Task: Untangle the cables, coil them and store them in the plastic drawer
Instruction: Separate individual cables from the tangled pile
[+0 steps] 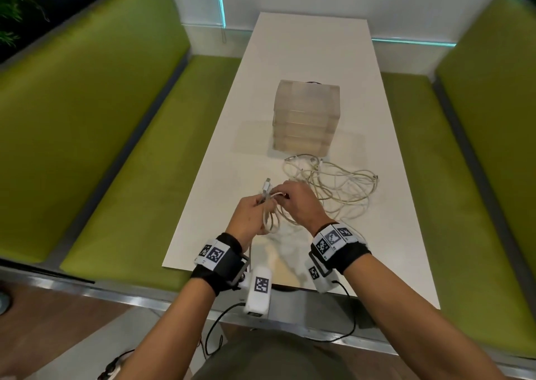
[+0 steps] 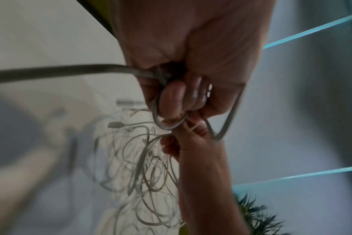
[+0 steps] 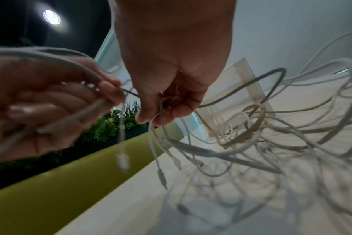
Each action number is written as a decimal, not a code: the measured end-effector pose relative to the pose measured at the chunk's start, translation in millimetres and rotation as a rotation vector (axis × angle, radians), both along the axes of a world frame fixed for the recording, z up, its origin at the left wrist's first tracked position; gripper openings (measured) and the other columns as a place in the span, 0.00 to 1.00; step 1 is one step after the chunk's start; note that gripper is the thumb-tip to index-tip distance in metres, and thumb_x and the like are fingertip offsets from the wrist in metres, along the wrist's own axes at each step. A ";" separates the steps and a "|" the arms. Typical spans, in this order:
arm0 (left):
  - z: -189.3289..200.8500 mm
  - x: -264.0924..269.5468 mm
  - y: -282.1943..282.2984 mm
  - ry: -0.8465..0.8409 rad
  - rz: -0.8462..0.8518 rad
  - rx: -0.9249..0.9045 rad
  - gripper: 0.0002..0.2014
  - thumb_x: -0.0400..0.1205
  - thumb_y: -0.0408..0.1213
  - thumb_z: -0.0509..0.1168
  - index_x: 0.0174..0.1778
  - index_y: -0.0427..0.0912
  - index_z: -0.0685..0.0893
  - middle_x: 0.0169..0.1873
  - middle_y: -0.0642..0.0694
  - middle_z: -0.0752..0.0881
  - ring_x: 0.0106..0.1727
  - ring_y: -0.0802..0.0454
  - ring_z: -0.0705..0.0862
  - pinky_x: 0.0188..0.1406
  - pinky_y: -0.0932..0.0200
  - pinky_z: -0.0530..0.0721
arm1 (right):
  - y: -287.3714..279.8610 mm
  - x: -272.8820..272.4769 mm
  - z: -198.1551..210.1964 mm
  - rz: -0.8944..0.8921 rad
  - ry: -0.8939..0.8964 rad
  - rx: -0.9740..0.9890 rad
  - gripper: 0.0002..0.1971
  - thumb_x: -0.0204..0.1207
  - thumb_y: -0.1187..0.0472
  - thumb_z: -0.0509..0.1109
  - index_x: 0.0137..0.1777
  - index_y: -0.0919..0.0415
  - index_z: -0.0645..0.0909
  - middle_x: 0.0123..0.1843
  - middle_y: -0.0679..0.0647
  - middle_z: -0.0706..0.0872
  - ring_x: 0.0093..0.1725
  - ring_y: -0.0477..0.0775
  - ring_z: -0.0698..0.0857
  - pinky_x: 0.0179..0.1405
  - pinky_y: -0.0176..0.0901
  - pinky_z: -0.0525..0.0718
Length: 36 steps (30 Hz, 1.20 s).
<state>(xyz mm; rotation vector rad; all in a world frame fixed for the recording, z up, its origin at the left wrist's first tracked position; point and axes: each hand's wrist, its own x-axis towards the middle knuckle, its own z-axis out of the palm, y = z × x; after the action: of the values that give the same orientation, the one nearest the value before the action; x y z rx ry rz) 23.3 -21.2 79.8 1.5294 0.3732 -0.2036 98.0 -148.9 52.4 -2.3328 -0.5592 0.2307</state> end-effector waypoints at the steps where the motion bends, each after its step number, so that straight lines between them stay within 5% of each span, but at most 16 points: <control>1: 3.4 -2.0 2.0 -0.023 0.011 -0.029 0.11 0.83 0.29 0.61 0.34 0.38 0.76 0.19 0.53 0.65 0.19 0.57 0.61 0.17 0.67 0.63 | -2.2 3.2 -3.7 -0.021 0.017 -0.029 0.07 0.75 0.62 0.71 0.46 0.65 0.88 0.41 0.60 0.86 0.41 0.56 0.80 0.43 0.47 0.75; 7: 33.9 -9.3 38.8 -0.182 0.219 -0.236 0.16 0.82 0.27 0.60 0.29 0.44 0.69 0.17 0.55 0.61 0.17 0.59 0.57 0.14 0.68 0.56 | -31.6 17.3 -25.0 -0.201 0.157 -0.127 0.08 0.77 0.65 0.68 0.44 0.65 0.89 0.46 0.63 0.89 0.49 0.63 0.86 0.42 0.44 0.75; 10: 27.9 -6.3 48.0 -0.114 0.246 -0.142 0.15 0.83 0.29 0.61 0.29 0.41 0.73 0.18 0.53 0.61 0.18 0.58 0.57 0.14 0.68 0.59 | -28.4 15.3 -17.4 -0.165 0.115 -0.084 0.09 0.75 0.69 0.68 0.47 0.65 0.90 0.46 0.63 0.90 0.49 0.62 0.86 0.44 0.45 0.77; 14: -0.4 1.6 27.9 -0.008 0.145 0.040 0.08 0.81 0.29 0.63 0.35 0.39 0.79 0.22 0.50 0.61 0.22 0.53 0.58 0.19 0.65 0.60 | -12.7 6.2 -6.6 -0.043 0.016 0.006 0.14 0.68 0.77 0.65 0.48 0.65 0.89 0.45 0.63 0.91 0.48 0.62 0.88 0.53 0.54 0.83; 19: -16.3 10.5 5.1 -0.004 0.051 0.149 0.12 0.80 0.38 0.69 0.34 0.39 0.77 0.15 0.56 0.66 0.20 0.52 0.63 0.21 0.61 0.62 | -7.9 -2.7 -1.1 -0.007 0.004 0.000 0.11 0.72 0.73 0.66 0.49 0.66 0.89 0.44 0.62 0.90 0.46 0.60 0.85 0.47 0.46 0.77; 23: -18.0 10.6 1.8 -0.075 -0.058 0.332 0.08 0.79 0.42 0.70 0.43 0.41 0.87 0.20 0.56 0.74 0.23 0.55 0.68 0.26 0.57 0.66 | -9.5 -5.7 -0.4 -0.025 0.031 0.034 0.10 0.71 0.73 0.66 0.46 0.65 0.88 0.42 0.61 0.90 0.43 0.58 0.85 0.44 0.46 0.78; 30: -15.4 3.3 1.9 -0.132 -0.217 0.493 0.10 0.79 0.43 0.70 0.36 0.42 0.80 0.24 0.52 0.73 0.26 0.54 0.69 0.26 0.61 0.66 | -5.0 0.0 -7.9 -0.052 0.044 -0.057 0.06 0.74 0.70 0.68 0.43 0.63 0.87 0.37 0.52 0.85 0.36 0.49 0.78 0.35 0.38 0.69; 32: -10.3 2.4 8.3 -0.127 -0.163 0.376 0.13 0.80 0.41 0.69 0.32 0.43 0.76 0.22 0.54 0.70 0.25 0.52 0.66 0.28 0.56 0.65 | -6.9 3.6 -12.9 -0.059 0.038 -0.121 0.06 0.76 0.68 0.67 0.45 0.64 0.86 0.40 0.53 0.84 0.38 0.51 0.79 0.37 0.39 0.71; 36: 8.0 -2.8 36.5 -0.137 0.065 0.067 0.10 0.81 0.31 0.64 0.34 0.42 0.78 0.21 0.53 0.62 0.21 0.54 0.59 0.20 0.63 0.58 | -26.2 16.5 -27.8 -0.152 0.081 -0.132 0.07 0.74 0.70 0.67 0.48 0.65 0.86 0.50 0.59 0.86 0.48 0.59 0.86 0.45 0.43 0.78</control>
<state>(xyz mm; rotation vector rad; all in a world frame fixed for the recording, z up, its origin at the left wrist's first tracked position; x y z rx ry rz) 20.5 15.3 87.8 1.5850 0.3231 -0.0350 114.5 -175.1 24.6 -2.4683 -0.3335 0.2968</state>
